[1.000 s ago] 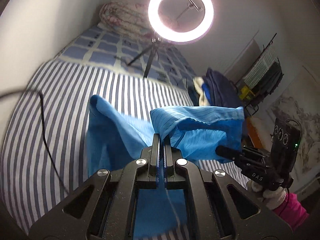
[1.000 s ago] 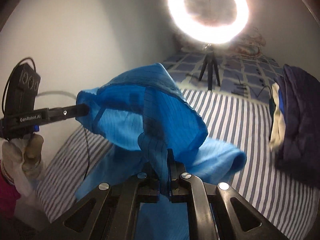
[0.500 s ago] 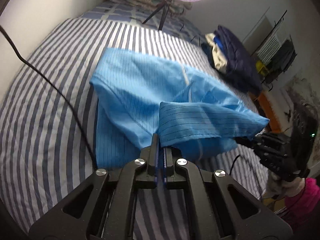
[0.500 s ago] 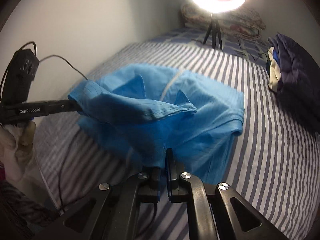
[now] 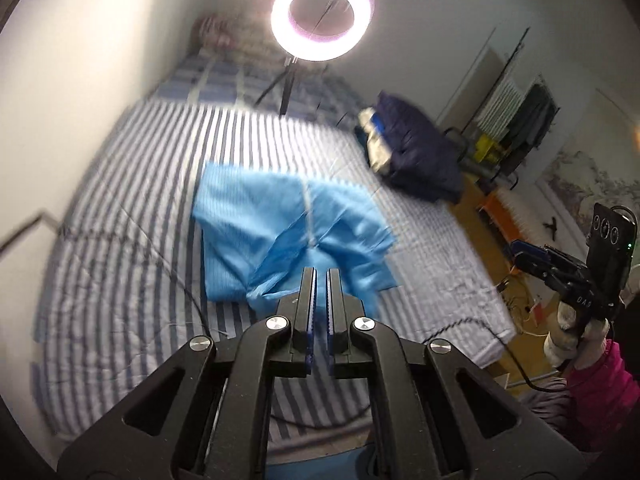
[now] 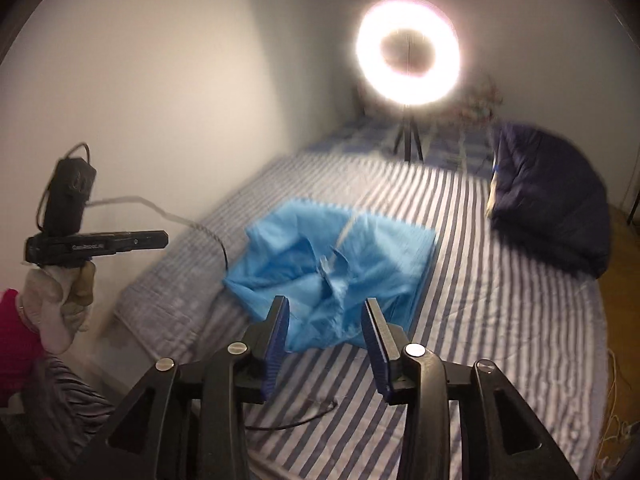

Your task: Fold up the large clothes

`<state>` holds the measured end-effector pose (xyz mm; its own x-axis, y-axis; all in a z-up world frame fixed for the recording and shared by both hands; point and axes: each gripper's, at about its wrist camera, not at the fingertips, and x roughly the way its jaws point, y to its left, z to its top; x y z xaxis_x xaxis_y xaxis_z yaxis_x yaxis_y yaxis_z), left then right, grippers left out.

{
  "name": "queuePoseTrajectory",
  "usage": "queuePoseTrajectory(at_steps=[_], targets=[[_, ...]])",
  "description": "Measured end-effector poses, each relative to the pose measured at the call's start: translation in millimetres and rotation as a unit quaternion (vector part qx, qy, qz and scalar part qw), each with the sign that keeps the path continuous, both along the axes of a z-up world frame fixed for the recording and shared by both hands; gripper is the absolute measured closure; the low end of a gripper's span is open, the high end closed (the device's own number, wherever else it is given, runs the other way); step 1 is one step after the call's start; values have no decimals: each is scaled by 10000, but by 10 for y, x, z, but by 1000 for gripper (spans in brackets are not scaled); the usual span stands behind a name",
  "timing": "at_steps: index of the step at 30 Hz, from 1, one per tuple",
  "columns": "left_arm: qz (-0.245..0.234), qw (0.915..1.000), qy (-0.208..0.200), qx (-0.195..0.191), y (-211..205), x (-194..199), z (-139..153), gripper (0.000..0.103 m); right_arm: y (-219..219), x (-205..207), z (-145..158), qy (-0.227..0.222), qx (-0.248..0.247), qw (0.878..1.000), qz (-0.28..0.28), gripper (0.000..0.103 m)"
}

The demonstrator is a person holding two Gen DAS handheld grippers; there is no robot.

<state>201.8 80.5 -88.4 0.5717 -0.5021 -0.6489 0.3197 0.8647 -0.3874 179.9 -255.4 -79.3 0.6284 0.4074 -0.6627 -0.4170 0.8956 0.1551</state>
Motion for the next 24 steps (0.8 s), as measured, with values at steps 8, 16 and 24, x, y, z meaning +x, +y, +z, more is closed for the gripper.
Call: queuePoseTrajectory(at_steps=[8, 16, 24], targets=[[117, 9975, -679, -173, 360, -522, 1210, 92, -173, -696, 1167, -997, -39, 9950, 69, 53], [337, 9911, -1231, -366, 693, -668, 2054, 74, -366, -867, 2008, -1688, 113, 9855, -112, 50], [555, 9874, -1429, -399, 936, -518, 2439, 56, -586, -763, 2508, -1937, 157, 9803, -365, 39]])
